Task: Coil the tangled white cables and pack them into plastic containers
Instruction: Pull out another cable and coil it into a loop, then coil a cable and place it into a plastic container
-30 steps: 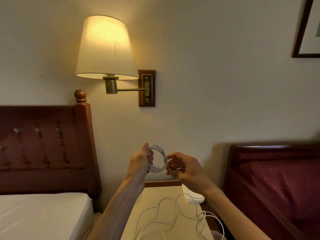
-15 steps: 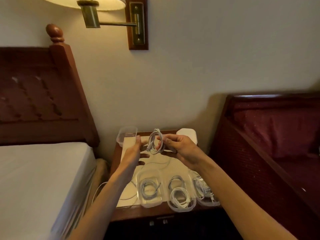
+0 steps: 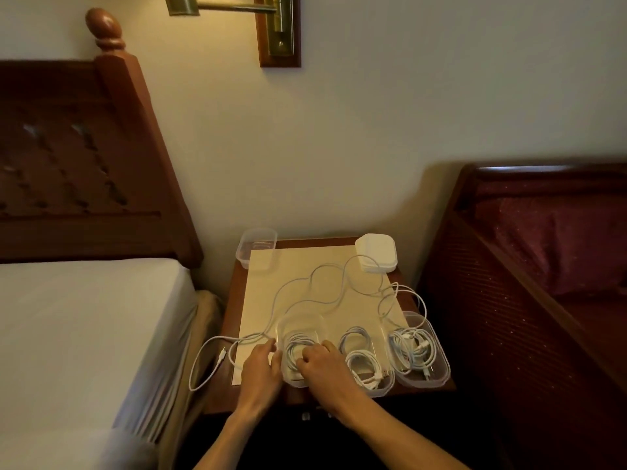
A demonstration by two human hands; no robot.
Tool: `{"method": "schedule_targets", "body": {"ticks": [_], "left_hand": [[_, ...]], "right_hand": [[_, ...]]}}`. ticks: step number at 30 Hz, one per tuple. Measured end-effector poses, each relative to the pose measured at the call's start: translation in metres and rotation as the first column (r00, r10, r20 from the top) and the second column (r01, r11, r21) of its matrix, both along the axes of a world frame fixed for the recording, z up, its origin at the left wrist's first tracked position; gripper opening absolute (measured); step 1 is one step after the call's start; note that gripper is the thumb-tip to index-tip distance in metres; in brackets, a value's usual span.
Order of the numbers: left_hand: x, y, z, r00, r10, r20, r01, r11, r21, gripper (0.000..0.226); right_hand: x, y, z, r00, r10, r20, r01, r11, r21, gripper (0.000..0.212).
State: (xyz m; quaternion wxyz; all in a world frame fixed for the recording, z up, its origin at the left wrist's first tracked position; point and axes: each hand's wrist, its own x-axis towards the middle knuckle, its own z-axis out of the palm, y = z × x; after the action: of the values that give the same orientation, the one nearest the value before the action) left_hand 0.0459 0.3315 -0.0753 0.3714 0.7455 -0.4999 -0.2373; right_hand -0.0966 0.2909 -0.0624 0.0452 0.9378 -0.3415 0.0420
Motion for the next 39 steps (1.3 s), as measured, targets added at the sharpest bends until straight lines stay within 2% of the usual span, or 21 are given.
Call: {"method": "schedule_targets", "body": {"ticks": [5, 7, 11, 14, 20, 25, 26, 28, 29, 32, 35, 39], "left_hand": [[0.0, 0.001, -0.003, 0.998, -0.059, -0.034, 0.06, 0.998, 0.016, 0.02], [0.002, 0.0, -0.006, 0.996, -0.056, -0.066, 0.057, 0.998, 0.011, 0.017], [0.001, -0.003, -0.002, 0.993, -0.057, -0.099, 0.055, 0.998, -0.018, 0.022], [0.0, -0.006, -0.003, 0.996, -0.058, -0.07, 0.056, 0.998, -0.027, 0.029], [0.0, -0.019, -0.003, 0.998, -0.056, -0.031, 0.055, 0.998, -0.031, 0.024], [0.003, -0.034, -0.005, 0.997, -0.069, -0.045, 0.071, 0.996, 0.046, 0.02], [0.005, -0.037, -0.007, 0.997, -0.071, -0.006, 0.071, 0.994, 0.081, 0.02], [0.012, -0.04, -0.001, 0.987, -0.032, 0.155, 0.013, 0.992, 0.125, 0.04], [0.016, -0.043, 0.005, 0.978, 0.014, 0.206, -0.035, 0.994, 0.099, 0.047], [0.031, -0.065, 0.027, 0.973, 0.118, 0.198, -0.116, 0.993, -0.021, 0.036], [0.056, -0.107, 0.042, 0.971, 0.19, 0.148, -0.181, 0.981, -0.069, 0.024], [0.097, -0.168, 0.044, 0.95, 0.277, 0.146, -0.272, 0.961, -0.049, 0.017]], "right_hand": [[0.003, -0.005, 0.002, 1.0, -0.006, -0.028, 0.01, 0.99, 0.14, 0.022], [0.001, -0.006, 0.002, 0.999, -0.007, 0.042, 0.0, 0.989, 0.151, 0.031], [-0.003, -0.006, -0.003, 0.988, -0.071, 0.138, 0.04, 0.976, 0.216, 0.033], [-0.001, -0.011, -0.005, 0.99, -0.129, 0.058, 0.112, 0.966, 0.233, 0.036], [-0.001, -0.027, -0.007, 0.974, -0.211, 0.086, 0.18, 0.944, 0.277, 0.034], [-0.003, -0.04, -0.006, 0.986, -0.153, 0.066, 0.133, 0.962, 0.238, 0.038], [-0.003, -0.041, -0.009, 0.984, -0.147, 0.099, 0.122, 0.968, 0.221, 0.036], [-0.003, -0.045, -0.012, 0.972, -0.134, 0.193, 0.101, 0.98, 0.174, 0.029], [-0.001, -0.048, -0.011, 0.958, -0.13, 0.257, 0.097, 0.986, 0.138, 0.024], [0.011, -0.064, 0.001, 0.892, -0.118, 0.437, 0.089, 0.992, 0.087, 0.015], [0.034, -0.089, 0.016, 0.82, -0.19, 0.54, 0.098, 0.976, 0.194, 0.018], [0.078, -0.14, 0.026, 0.725, -0.373, 0.58, 0.121, 0.897, 0.425, 0.02]]}}
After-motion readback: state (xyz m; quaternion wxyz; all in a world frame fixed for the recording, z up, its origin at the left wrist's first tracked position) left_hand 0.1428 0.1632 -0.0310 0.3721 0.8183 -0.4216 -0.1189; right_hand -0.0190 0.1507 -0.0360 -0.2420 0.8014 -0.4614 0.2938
